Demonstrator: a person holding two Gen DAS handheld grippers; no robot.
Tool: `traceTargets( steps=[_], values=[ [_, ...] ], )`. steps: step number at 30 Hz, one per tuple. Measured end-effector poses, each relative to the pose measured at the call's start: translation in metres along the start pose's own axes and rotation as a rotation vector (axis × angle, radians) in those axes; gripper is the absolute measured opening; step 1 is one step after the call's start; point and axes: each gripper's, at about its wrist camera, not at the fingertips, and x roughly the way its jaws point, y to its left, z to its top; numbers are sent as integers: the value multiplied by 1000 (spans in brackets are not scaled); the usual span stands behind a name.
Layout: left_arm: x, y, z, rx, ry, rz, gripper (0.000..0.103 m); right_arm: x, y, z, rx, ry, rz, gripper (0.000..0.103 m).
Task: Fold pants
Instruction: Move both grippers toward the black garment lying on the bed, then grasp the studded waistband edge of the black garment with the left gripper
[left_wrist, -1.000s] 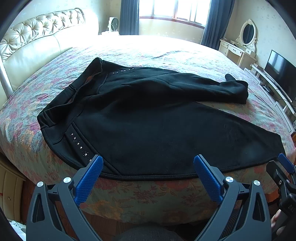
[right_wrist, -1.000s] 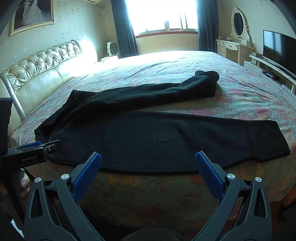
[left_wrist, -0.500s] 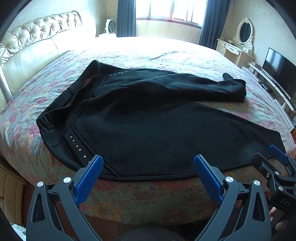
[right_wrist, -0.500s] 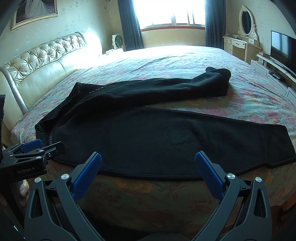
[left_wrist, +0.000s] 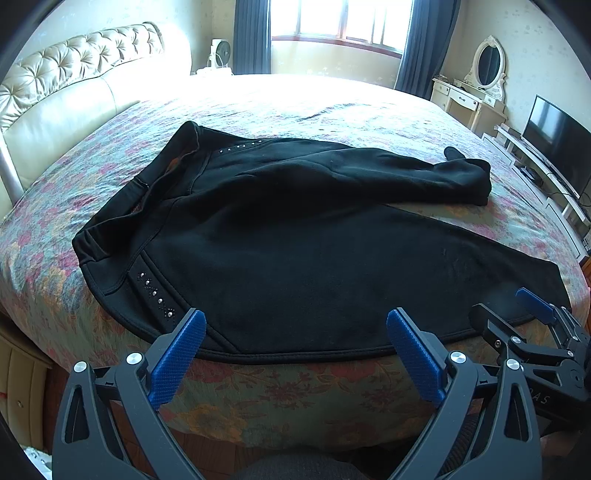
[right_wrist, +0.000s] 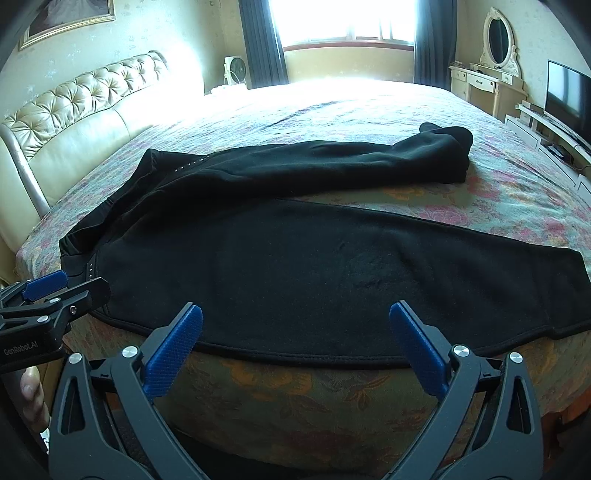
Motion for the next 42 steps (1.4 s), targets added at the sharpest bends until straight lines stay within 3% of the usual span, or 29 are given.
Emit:
traceTargets(
  steps=[21,31,42],
  values=[
    [9,-4,-3,49,46,67,98,16,-1,-2,14,22,31,101],
    [12,-6,-4,57,52,64,98,21,-3,3,22,33,34,101],
    [28,16,20,55,55,77,98,36,-12,15,10,49,28,101]
  ],
)
